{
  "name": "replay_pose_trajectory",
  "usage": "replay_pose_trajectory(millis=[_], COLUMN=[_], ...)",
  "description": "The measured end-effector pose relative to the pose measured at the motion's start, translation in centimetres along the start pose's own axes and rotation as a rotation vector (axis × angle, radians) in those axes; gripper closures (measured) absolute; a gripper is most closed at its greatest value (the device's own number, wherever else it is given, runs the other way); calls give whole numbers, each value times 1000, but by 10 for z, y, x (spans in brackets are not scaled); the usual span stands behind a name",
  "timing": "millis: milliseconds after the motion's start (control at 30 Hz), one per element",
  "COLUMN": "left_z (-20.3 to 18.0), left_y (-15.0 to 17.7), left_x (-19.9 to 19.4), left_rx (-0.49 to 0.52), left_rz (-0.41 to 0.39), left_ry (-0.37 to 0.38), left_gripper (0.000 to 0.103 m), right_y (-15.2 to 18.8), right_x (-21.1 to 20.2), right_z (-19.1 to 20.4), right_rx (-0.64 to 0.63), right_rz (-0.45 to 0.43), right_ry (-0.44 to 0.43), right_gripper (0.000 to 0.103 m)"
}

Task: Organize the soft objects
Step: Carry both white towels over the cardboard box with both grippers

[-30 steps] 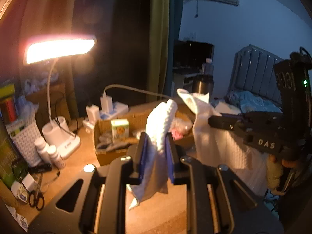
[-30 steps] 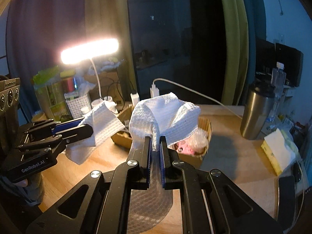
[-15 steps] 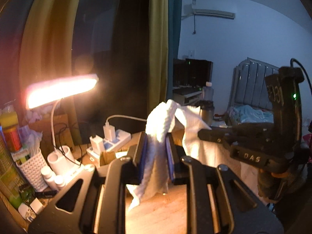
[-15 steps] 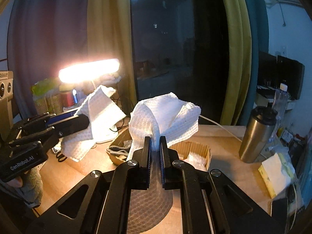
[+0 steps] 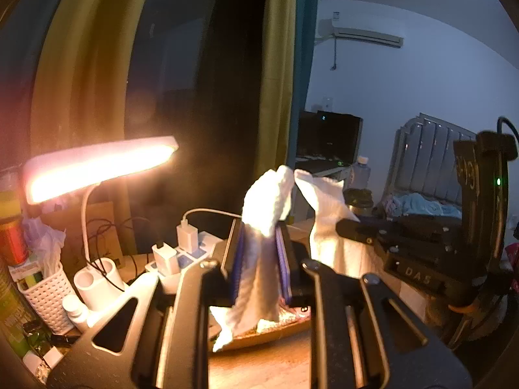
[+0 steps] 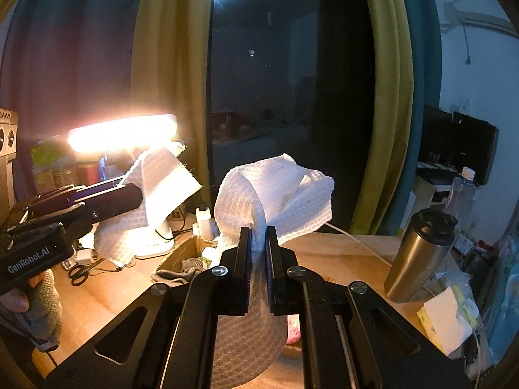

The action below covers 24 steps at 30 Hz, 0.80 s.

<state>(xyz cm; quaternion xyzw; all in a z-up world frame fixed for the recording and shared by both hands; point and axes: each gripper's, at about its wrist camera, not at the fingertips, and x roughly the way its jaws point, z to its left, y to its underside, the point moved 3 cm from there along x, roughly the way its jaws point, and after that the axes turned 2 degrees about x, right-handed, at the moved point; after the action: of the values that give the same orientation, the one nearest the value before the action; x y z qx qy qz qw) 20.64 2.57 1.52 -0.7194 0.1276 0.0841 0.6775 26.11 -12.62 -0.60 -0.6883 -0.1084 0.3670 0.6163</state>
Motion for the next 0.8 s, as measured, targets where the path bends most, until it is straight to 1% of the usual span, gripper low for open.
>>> replay_pose_trajectory(millis=[233,467,667,733,800], left_z=[13,29,38,41,39], left_y=[8,24,42,47,52], left_x=[20,50,75,85,90], left_rx=[-36,-72,-89,-93,-64], left_rz=[23,78,134,154,161], left_ry=[-15,-33,-45,-62,-101], left_gripper=[84,84,84,84,84], right_y=[3,11,29,37,44], right_x=[33,72,105,112,119], right_z=[2,0,5,8,10], right_rx=[-22,-29,-66,-77,-90], right_rz=[32,90,162,184,207], right_ry=[0,-35,-59,-67,-77], right_gripper=[94,94,94,94,94])
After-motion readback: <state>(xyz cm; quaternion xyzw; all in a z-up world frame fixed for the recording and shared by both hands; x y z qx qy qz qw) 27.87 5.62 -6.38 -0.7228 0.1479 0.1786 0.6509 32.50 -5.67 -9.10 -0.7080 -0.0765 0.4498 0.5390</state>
